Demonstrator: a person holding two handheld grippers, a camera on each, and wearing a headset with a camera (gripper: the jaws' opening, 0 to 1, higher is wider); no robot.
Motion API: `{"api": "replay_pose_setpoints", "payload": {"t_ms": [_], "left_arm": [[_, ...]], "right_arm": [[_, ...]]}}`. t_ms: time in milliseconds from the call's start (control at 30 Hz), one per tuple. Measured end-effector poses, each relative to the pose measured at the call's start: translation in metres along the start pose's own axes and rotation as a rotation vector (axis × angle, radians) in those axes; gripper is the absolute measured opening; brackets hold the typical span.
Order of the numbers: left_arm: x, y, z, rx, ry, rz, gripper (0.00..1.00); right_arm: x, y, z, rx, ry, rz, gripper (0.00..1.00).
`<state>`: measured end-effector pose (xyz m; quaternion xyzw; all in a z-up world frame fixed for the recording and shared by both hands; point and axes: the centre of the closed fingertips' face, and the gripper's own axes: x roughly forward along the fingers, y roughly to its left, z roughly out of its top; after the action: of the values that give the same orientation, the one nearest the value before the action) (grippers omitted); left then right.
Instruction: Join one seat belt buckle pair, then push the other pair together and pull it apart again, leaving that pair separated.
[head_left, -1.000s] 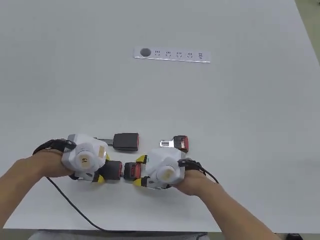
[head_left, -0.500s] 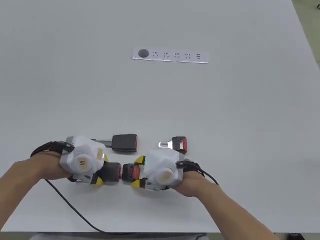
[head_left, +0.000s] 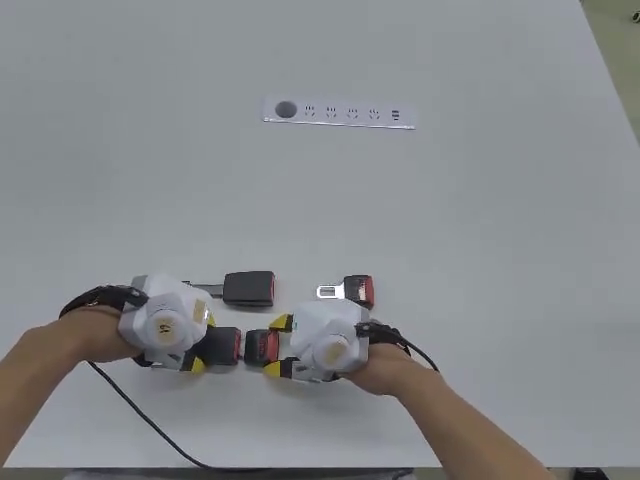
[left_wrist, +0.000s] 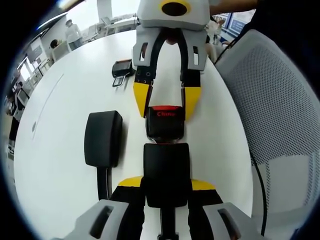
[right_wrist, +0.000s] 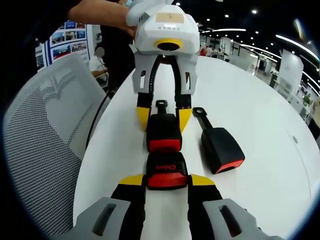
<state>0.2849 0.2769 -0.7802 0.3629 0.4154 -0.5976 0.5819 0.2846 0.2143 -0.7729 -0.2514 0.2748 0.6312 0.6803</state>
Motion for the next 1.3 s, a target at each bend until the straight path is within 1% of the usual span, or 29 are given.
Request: {"api": "replay_pose_setpoints", "payload": {"t_ms": [67,100,200,333,400,600,767,867,900,1000,1033,1100,1167,1200,1300], "left_arm": [[0.000,0.000,0.000,-0.004,0.018,0.000,0.33],[0.000,0.000,0.001,0.000,0.020,0.000,0.33],[-0.002,-0.001,0.002,-0.012,0.002,-0.003,0.33],[-0.003,0.000,0.002,-0.004,0.002,-0.005,0.33],[-0.002,0.001,0.001,0.014,-0.004,0.000,0.34],[-0.002,0.000,0.002,0.015,-0.006,0.000,0.34],[-0.003,0.001,0.003,-0.014,-0.020,0.010,0.35],[-0.003,0.006,0.001,-0.033,-0.026,0.029,0.38],[-0.004,0.006,0.002,-0.038,-0.030,0.030,0.39],[-0.010,0.005,0.006,-0.049,-0.043,0.034,0.39],[-0.009,0.005,0.007,-0.053,-0.047,0.036,0.40],[-0.011,0.004,0.008,-0.056,-0.052,0.040,0.42],[-0.015,0.004,0.011,-0.060,-0.059,0.046,0.44],[-0.017,0.004,0.013,-0.060,-0.061,0.048,0.44],[-0.021,0.006,0.016,-0.069,-0.076,0.057,0.47]], "right_arm": [[0.001,0.000,-0.001,0.000,0.010,-0.002,0.28],[0.001,0.001,-0.001,-0.006,0.011,-0.003,0.28],[-0.002,0.002,-0.001,-0.003,0.004,0.003,0.28],[-0.001,0.001,-0.002,-0.009,0.006,0.005,0.29],[-0.002,0.002,-0.002,-0.018,0.012,0.006,0.30],[-0.003,0.002,-0.002,-0.023,0.031,0.003,0.31],[-0.004,0.002,-0.001,-0.023,0.034,-0.003,0.31],[-0.005,0.002,-0.001,-0.035,0.045,-0.004,0.32],[-0.006,0.001,-0.002,-0.048,0.053,-0.008,0.33],[-0.010,0.002,0.000,-0.048,0.053,-0.003,0.34],[-0.010,0.002,0.000,-0.049,0.052,-0.003,0.35],[-0.011,0.001,0.000,-0.050,0.054,0.000,0.38],[-0.015,0.002,0.003,-0.062,0.055,0.004,0.40],[-0.013,0.001,0.001,-0.068,0.056,0.003,0.40],[-0.019,-0.004,0.003,-0.072,0.051,-0.003,0.41]]}}
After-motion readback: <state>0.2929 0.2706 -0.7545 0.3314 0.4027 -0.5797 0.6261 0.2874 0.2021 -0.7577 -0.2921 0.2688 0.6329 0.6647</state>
